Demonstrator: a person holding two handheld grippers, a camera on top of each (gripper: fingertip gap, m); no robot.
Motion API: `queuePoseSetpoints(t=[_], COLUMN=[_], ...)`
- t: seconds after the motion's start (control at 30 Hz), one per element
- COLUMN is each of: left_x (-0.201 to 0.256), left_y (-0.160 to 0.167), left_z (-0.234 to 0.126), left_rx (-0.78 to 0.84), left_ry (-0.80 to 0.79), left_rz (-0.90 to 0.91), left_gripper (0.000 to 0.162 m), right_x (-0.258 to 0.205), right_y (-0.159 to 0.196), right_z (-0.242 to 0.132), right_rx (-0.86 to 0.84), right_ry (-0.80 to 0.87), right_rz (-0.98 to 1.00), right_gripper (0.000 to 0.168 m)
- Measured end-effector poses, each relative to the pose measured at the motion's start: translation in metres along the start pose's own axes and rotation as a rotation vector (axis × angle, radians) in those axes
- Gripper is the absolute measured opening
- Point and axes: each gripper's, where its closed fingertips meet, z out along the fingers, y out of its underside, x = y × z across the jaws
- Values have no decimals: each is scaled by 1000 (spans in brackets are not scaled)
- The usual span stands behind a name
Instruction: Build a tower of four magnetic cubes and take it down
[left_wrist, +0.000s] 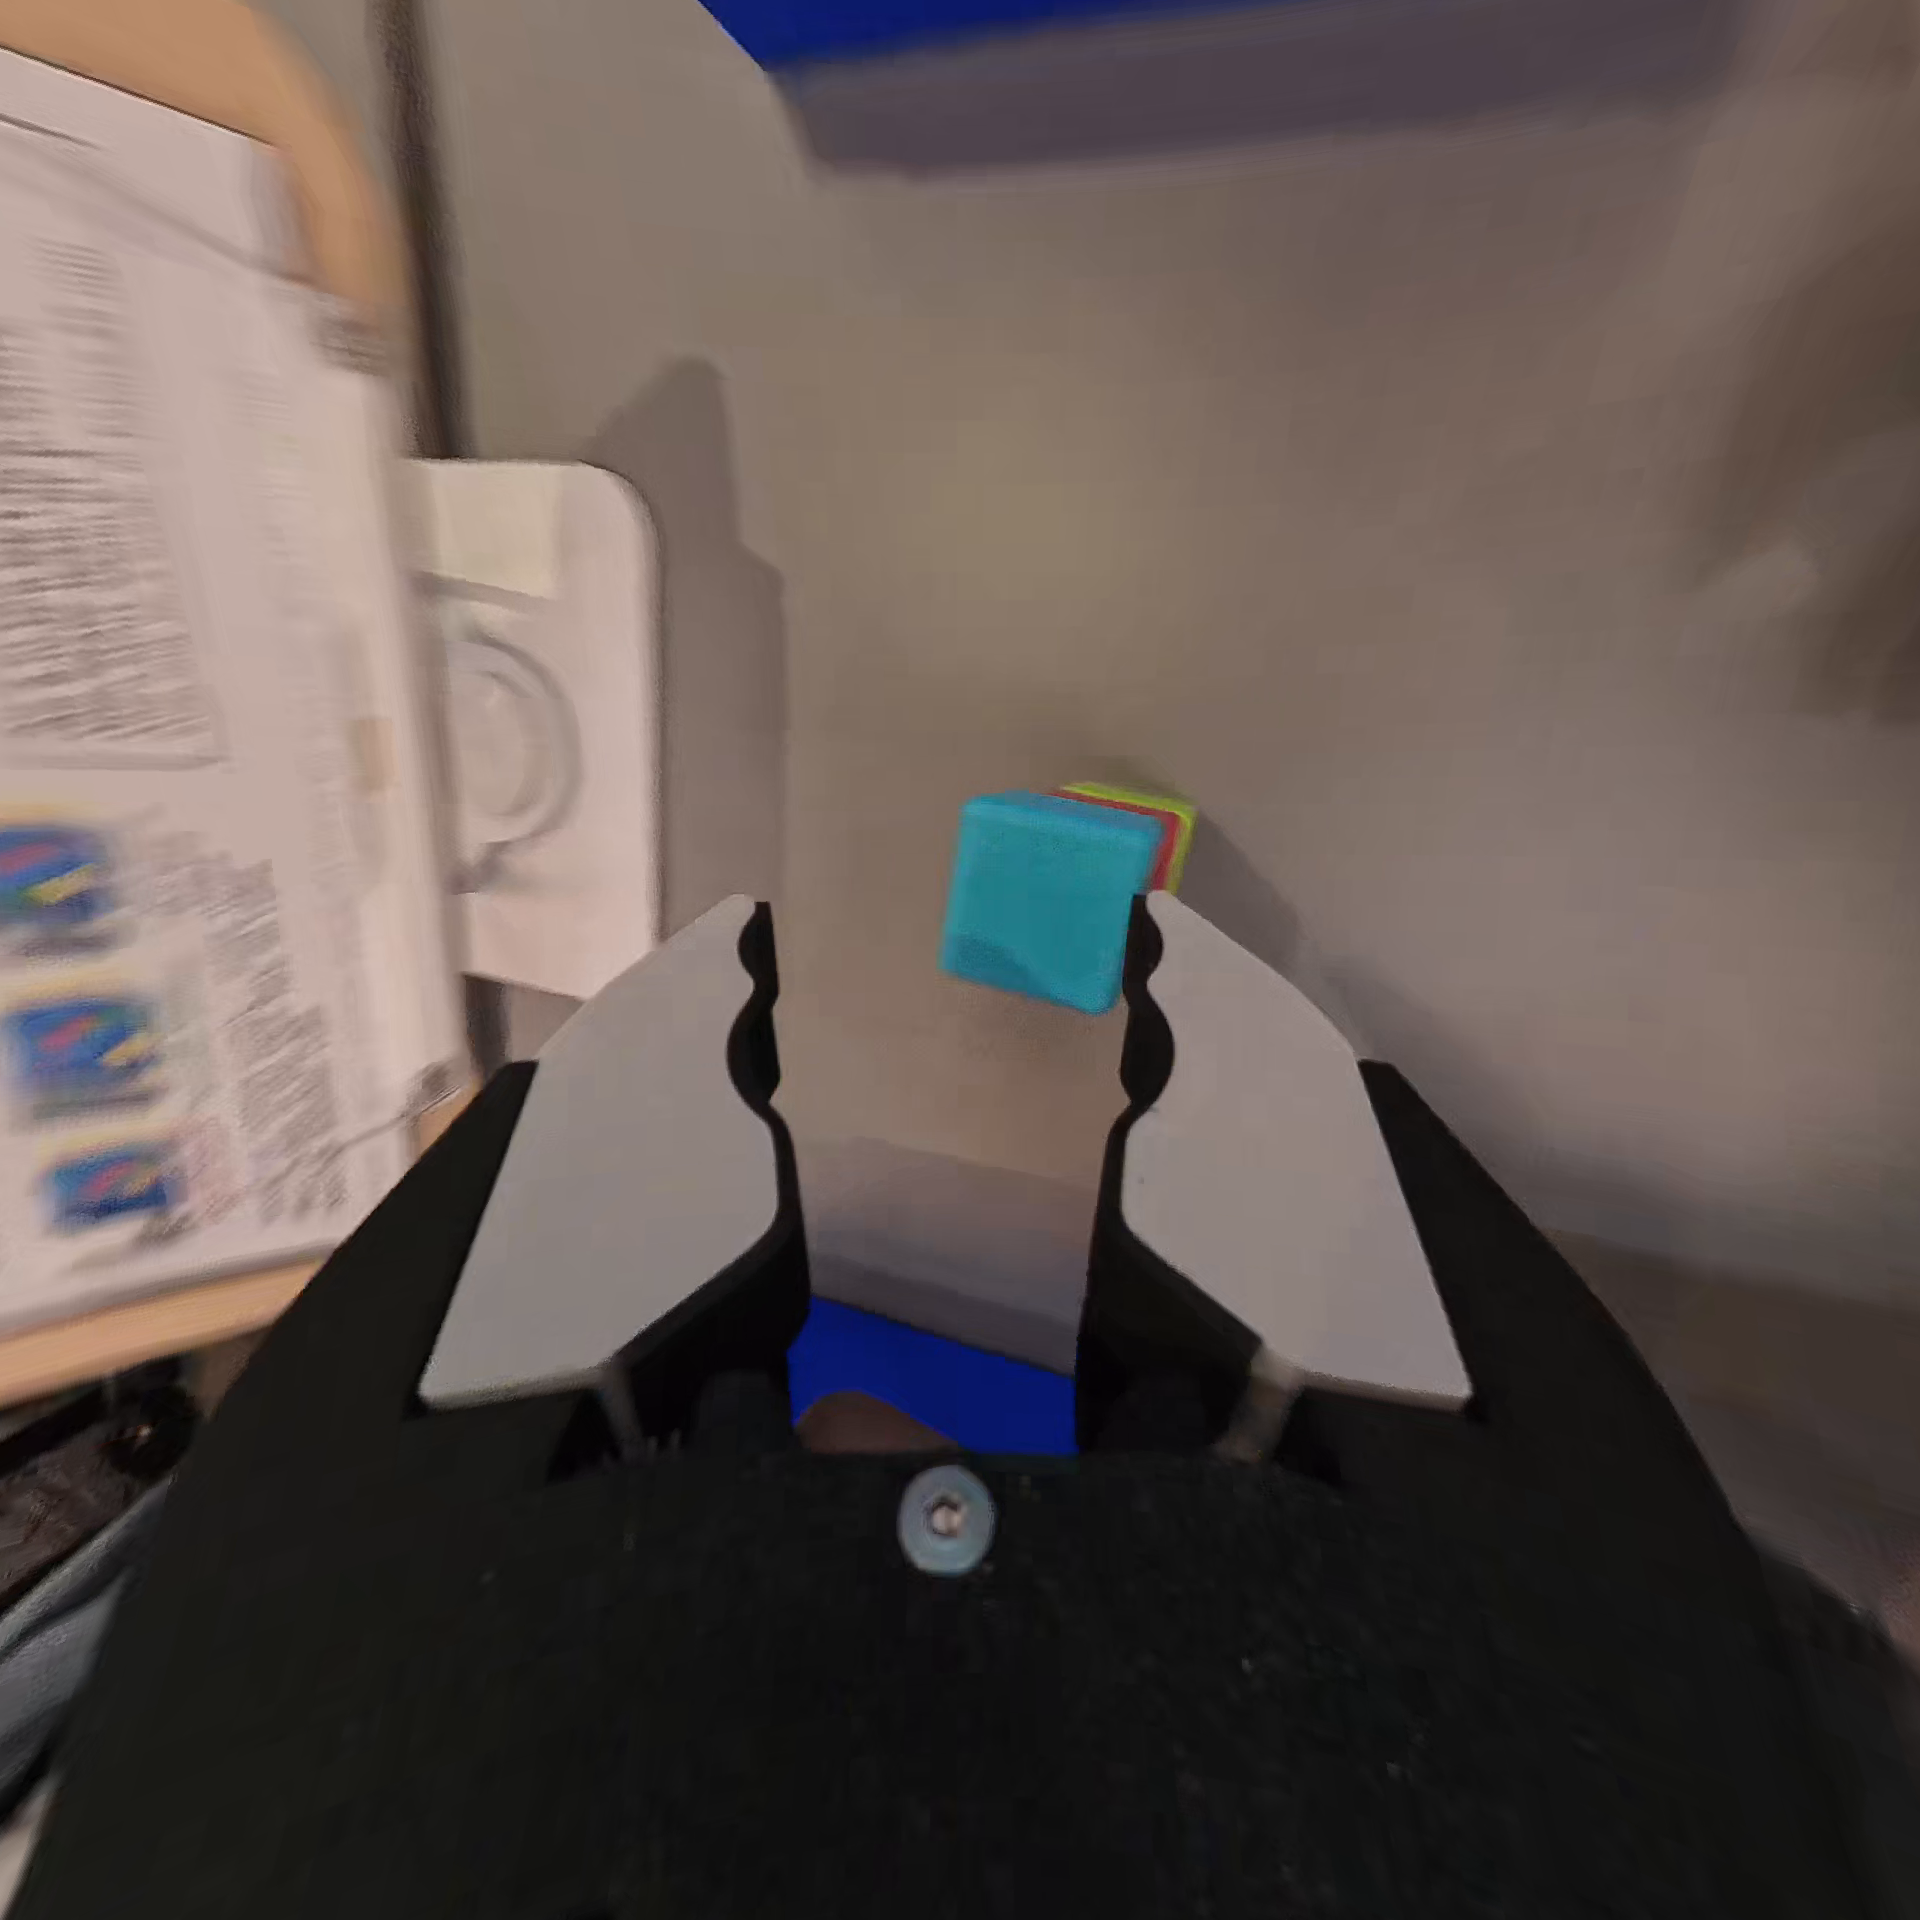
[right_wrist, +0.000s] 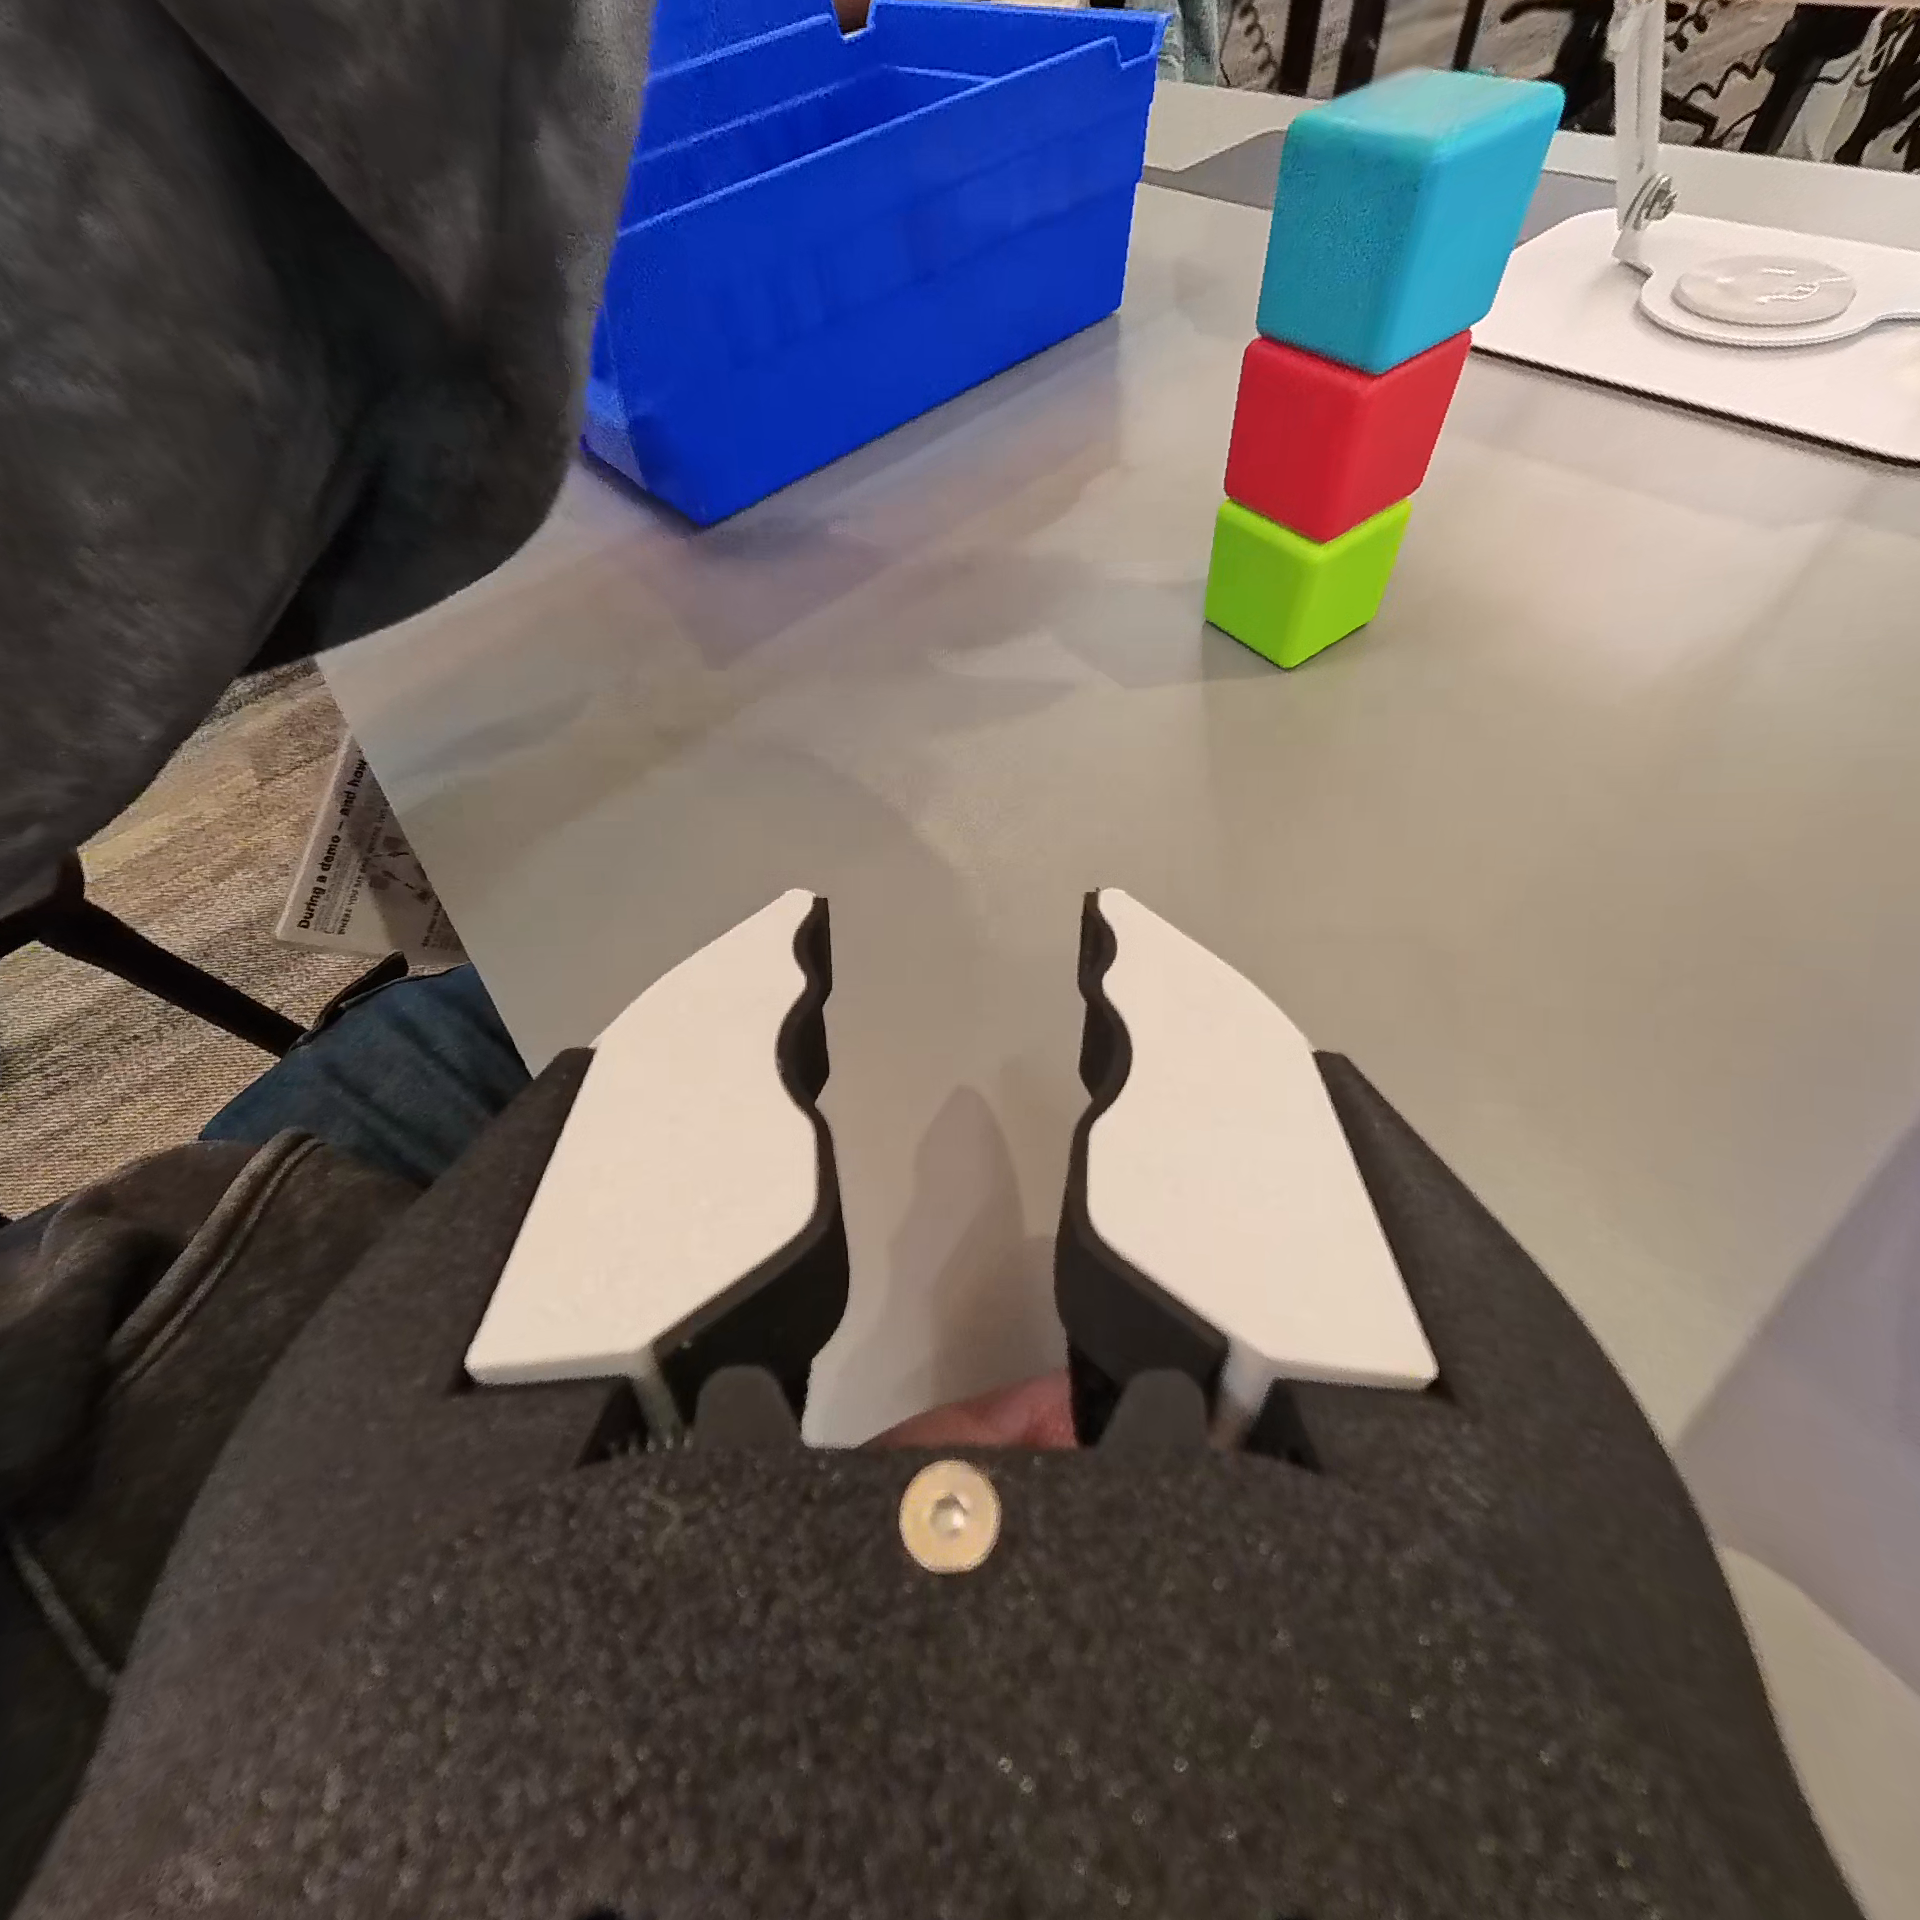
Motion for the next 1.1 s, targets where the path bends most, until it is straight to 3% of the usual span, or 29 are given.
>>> queuePoseSetpoints(t=[0.1,0.17,0.33,0.4,0.5,0.67,0.87,1.0,1.1], left_x=[-25,-27,20,60,113,142,66,-2,-29], left_y=[6,34,175,211,248,266,283,312,337], left_z=[-61,-101,-159,-155,-131,-105,-104,-73,-39], left_rx=[245,388,459,458,334,242,212,111,-23], left_ry=[-272,-425,-817,-843,-836,-813,-907,-927,-852], left_rz=[-212,-415,-932,-993,-1017,-1140,-1414,-1594,-1730], left_gripper=[64,67,63,65,65,67,77,76,76], right_x=[4,7,12,11,8,-2,-8,-11,-13], right_y=[-1,-1,-1,0,3,5,2,1,0], right_z=[-3,-5,-7,-5,1,9,12,11,9], right_rx=[11,16,18,12,-4,-28,-20,-10,-3], right_ry=[4,3,-1,-5,-20,-44,-78,-105,-113], right_rz=[17,31,55,54,46,20,25,48,47], right_gripper=[46,46,46,46,46,46,46,46,46])
